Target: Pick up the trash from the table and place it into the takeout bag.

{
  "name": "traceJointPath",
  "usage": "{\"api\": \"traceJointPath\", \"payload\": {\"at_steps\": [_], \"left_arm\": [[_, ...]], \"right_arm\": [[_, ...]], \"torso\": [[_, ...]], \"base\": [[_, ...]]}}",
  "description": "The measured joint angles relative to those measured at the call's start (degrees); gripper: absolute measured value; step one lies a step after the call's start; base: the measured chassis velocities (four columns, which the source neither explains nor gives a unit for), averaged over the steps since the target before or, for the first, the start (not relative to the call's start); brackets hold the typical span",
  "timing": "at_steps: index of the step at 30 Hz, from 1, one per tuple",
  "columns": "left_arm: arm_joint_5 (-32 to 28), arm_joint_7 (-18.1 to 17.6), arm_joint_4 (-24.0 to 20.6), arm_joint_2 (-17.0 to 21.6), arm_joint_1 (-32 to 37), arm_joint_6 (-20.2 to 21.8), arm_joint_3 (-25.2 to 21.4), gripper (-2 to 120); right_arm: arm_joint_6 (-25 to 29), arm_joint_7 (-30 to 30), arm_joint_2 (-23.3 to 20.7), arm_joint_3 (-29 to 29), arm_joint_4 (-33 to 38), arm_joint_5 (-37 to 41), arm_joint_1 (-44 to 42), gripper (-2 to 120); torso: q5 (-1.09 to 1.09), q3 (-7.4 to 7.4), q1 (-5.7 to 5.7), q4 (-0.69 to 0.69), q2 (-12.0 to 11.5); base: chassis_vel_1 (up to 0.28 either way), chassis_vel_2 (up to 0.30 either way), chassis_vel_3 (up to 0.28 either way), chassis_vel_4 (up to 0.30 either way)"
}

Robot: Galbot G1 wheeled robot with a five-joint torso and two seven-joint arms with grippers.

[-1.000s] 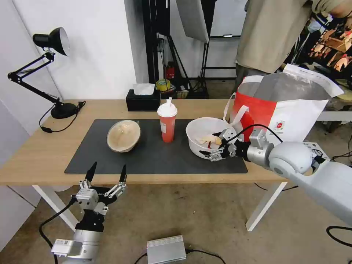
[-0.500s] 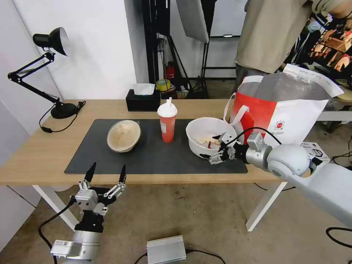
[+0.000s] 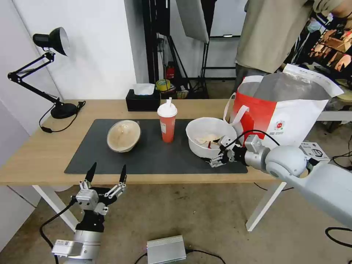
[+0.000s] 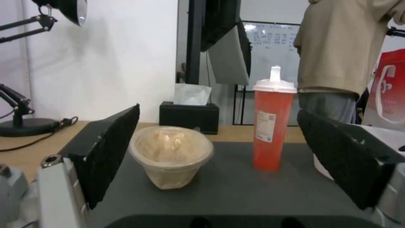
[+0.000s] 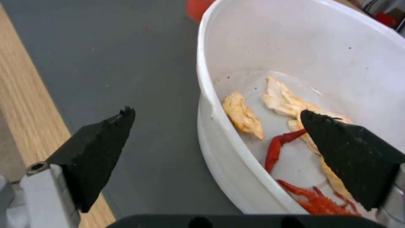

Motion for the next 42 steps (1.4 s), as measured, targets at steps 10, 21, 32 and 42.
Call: {"api": "traceJointPath", "payload": {"at_steps": [10,21,32,42], "left_arm": [[-0.41,0.01,0.99,-0.04,-0.75,-0.05,-0.04,100],[-0.55,0.09,2.07,0.21,-1.70,-0.05,0.32,100],[-0.55,0.17,2.26,0.34,-1.85,-0.03,0.31,100],[-0.54,0.19,1.99,0.28,-1.59,-0.02,0.27,100]], "right_arm": [[-0.39,-0.68,1.25,-3.38,-2.20,-0.55,3.06,100],[-0.43,-1.05,1.85,-3.77,-3.78,-1.23,3.63,100],[-0.61,-1.14,1.91,-3.73,-4.45,-1.60,3.68,94],[-0.61,-1.12,2.02,-3.57,-4.28,-1.60,3.33,58]], "torso": [[0.00,0.00,0.00,0.00,0.00],[0.00,0.00,0.00,0.00,0.00],[-0.01,0.00,0.00,0.00,0.00],[0.00,0.00,0.00,0.00,0.00]], "base": [[0.000,0.000,0.000,0.000],[0.000,0.000,0.000,0.000],[0.000,0.000,0.000,0.000],[0.000,0.000,0.000,0.000]]}}
